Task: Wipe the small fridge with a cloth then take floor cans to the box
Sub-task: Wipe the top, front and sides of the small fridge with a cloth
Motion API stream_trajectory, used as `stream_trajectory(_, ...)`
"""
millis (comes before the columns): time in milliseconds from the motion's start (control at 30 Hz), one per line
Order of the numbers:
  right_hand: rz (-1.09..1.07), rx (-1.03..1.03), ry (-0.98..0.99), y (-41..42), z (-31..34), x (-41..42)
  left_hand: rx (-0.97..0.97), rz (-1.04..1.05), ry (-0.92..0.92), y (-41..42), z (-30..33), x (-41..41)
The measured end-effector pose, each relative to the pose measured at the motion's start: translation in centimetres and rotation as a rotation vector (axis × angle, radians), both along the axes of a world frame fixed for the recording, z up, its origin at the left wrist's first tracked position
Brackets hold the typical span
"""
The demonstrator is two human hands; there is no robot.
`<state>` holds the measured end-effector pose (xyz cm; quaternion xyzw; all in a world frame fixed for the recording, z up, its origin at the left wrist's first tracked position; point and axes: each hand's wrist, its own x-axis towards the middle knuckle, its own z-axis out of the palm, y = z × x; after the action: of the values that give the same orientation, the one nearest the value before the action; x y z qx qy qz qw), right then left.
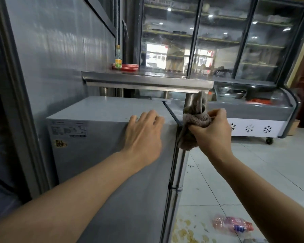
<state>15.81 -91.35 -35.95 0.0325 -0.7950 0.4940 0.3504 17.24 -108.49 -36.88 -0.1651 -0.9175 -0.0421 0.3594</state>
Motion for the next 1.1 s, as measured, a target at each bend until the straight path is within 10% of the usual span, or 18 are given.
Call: stream_trajectory(1100, 0.55, 0.902, -0.586, -9.6, 13.4, -7.1, 0.194, 0.424, -0.725, -6.5, 14.1, 2.9)
